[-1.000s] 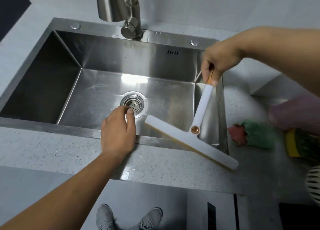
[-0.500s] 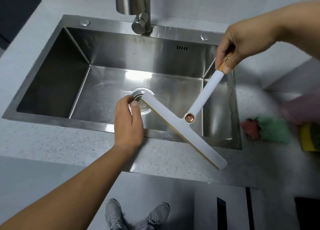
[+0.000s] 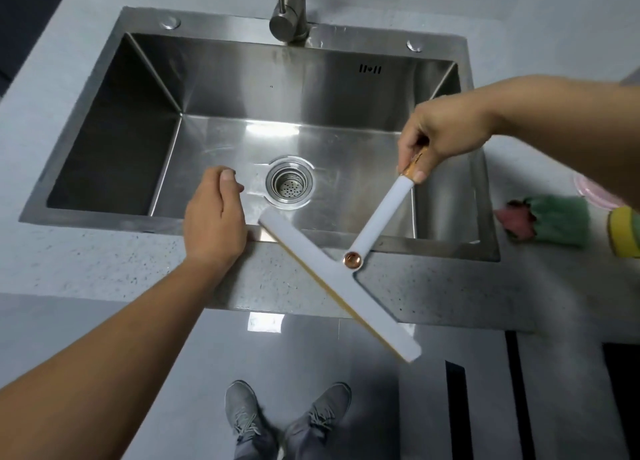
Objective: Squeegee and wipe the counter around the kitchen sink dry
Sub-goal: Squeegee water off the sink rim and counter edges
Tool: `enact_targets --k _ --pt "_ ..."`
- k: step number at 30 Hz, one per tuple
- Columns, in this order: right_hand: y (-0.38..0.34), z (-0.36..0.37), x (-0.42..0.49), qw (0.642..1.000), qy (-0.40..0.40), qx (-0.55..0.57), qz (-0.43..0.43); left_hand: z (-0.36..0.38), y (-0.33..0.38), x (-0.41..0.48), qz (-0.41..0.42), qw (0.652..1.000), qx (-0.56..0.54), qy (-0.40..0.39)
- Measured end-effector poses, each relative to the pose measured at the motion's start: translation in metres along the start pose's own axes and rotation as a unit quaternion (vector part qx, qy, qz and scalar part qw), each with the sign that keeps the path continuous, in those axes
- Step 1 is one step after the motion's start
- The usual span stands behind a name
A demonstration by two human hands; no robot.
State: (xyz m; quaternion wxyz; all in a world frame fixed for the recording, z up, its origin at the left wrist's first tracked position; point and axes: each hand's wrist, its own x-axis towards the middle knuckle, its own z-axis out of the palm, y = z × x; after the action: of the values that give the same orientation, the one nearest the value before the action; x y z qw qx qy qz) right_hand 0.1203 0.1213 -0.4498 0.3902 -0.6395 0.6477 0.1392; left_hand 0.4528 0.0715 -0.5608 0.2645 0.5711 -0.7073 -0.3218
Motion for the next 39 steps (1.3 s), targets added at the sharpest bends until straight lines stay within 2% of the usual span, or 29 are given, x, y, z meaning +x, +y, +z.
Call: enact_targets --k 4,9,13,16,22,24,28,32,39 --pt "0.037 -0.037 -0.013 0.998 0.03 -0.021 0.045 0.002 0.0 0.001 0.017 0.999 0.027 -0.012" --pt "0.071 -0.097 -0.034 0.983 0.112 -0.082 0.123 0.005 0.001 0.003 0.059 0.994 0.079 -0.04" --pt "0.073 -0.11 -0.045 0.978 0.156 -0.085 0.114 0.005 0.008 0.001 0.101 0.986 0.116 -0.059" --pt "0.058 -0.098 -0.044 0.985 0.129 -0.06 0.098 0.009 0.015 0.001 0.105 0.986 0.121 -0.055" --pt "0.05 -0.04 -0.051 0.997 -0.002 -0.053 0.064 0.046 0.052 -0.017 0.101 0.993 0.024 -0.046" --pt "0.055 -0.029 -0.054 0.995 -0.021 -0.076 0.065 0.06 0.061 -0.025 0.094 0.994 0.003 -0.057" --pt "0.069 -0.041 -0.055 0.993 0.007 -0.08 0.083 0.082 0.067 -0.033 0.078 0.994 0.01 -0.081" --pt "0.076 -0.069 -0.044 0.99 0.053 -0.098 0.09 0.086 0.067 -0.034 0.025 0.999 -0.001 -0.043" --pt "0.074 -0.112 -0.023 0.972 0.102 -0.19 0.097 0.09 0.073 -0.031 0.019 0.992 0.107 -0.066"
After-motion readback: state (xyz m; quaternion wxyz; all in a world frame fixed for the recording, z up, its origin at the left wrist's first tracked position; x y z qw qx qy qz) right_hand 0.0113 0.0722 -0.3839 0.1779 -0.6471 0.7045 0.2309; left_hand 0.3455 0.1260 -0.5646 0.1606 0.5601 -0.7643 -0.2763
